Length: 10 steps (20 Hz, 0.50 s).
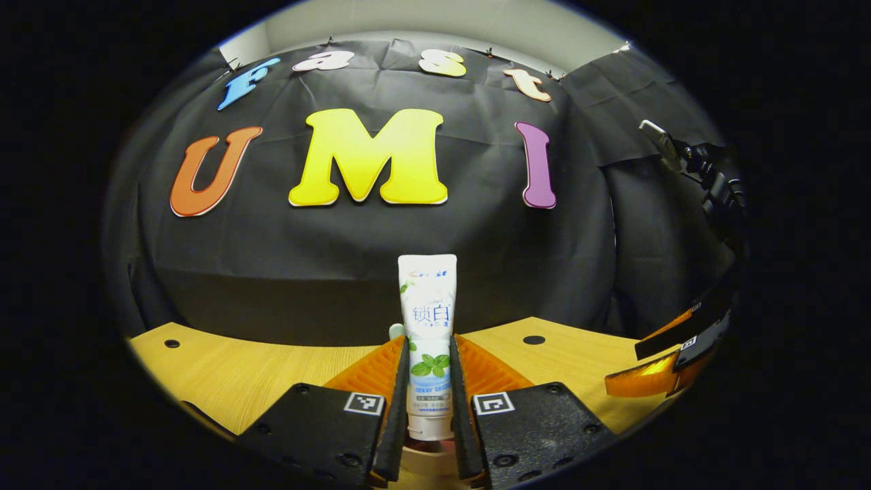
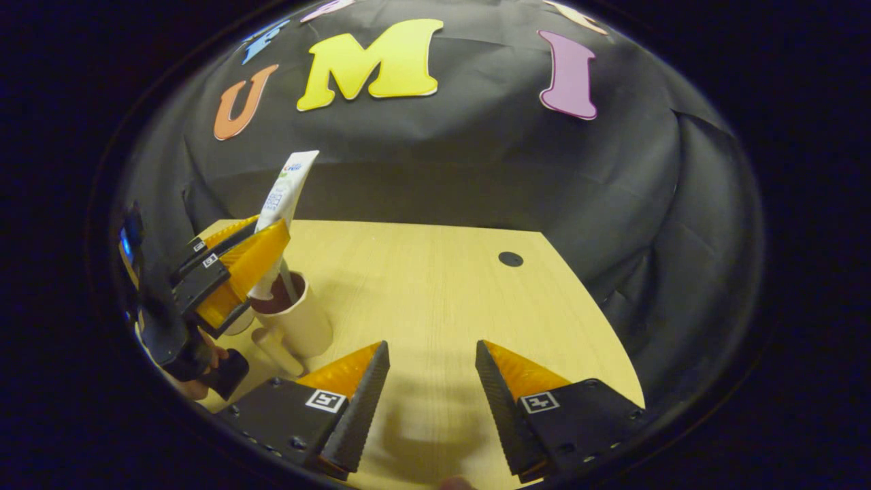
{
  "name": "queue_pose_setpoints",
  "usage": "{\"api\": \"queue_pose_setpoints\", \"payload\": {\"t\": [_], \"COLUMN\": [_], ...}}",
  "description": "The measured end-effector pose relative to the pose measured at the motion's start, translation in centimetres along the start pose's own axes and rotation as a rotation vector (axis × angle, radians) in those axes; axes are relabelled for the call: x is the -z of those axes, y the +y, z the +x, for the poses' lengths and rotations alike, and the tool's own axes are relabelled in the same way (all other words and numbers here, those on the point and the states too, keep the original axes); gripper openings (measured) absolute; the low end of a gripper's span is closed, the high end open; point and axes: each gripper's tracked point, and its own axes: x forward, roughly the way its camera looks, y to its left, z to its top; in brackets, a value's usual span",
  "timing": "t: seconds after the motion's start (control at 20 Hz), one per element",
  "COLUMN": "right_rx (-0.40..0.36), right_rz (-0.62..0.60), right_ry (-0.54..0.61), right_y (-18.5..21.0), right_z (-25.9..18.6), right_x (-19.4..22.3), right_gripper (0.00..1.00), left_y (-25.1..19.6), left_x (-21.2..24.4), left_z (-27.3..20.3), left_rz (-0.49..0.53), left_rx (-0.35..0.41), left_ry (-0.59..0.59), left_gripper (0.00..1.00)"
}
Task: Put the toothbrush and toothpaste on the desktop into the cup, then pick up the cup and place it on the coaster on the desktop.
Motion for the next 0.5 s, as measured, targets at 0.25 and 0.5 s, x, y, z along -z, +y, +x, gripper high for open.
{"api": "queue_pose_setpoints", "payload": {"t": [0.25,0.5], "right_rx": [0.000,-0.017], "right_rz": [0.003,0.009], "right_ry": [-0.006,-0.026], "right_y": [0.5,1.9], "right_z": [-0.1,-0.8], "right_x": [-0.2,-0.8], "right_gripper": [0.81,0.81], "left_y": [0.1,0.5], "left_x": [-0.6,-0.8], "left_z": [-0.7,-2.8], "left_rz": [-0.014,-0.041], "left_rx": [-0.019,-0.037], "left_ry": [-0.008,0.023], "left_gripper": [0.44,0.64]}}
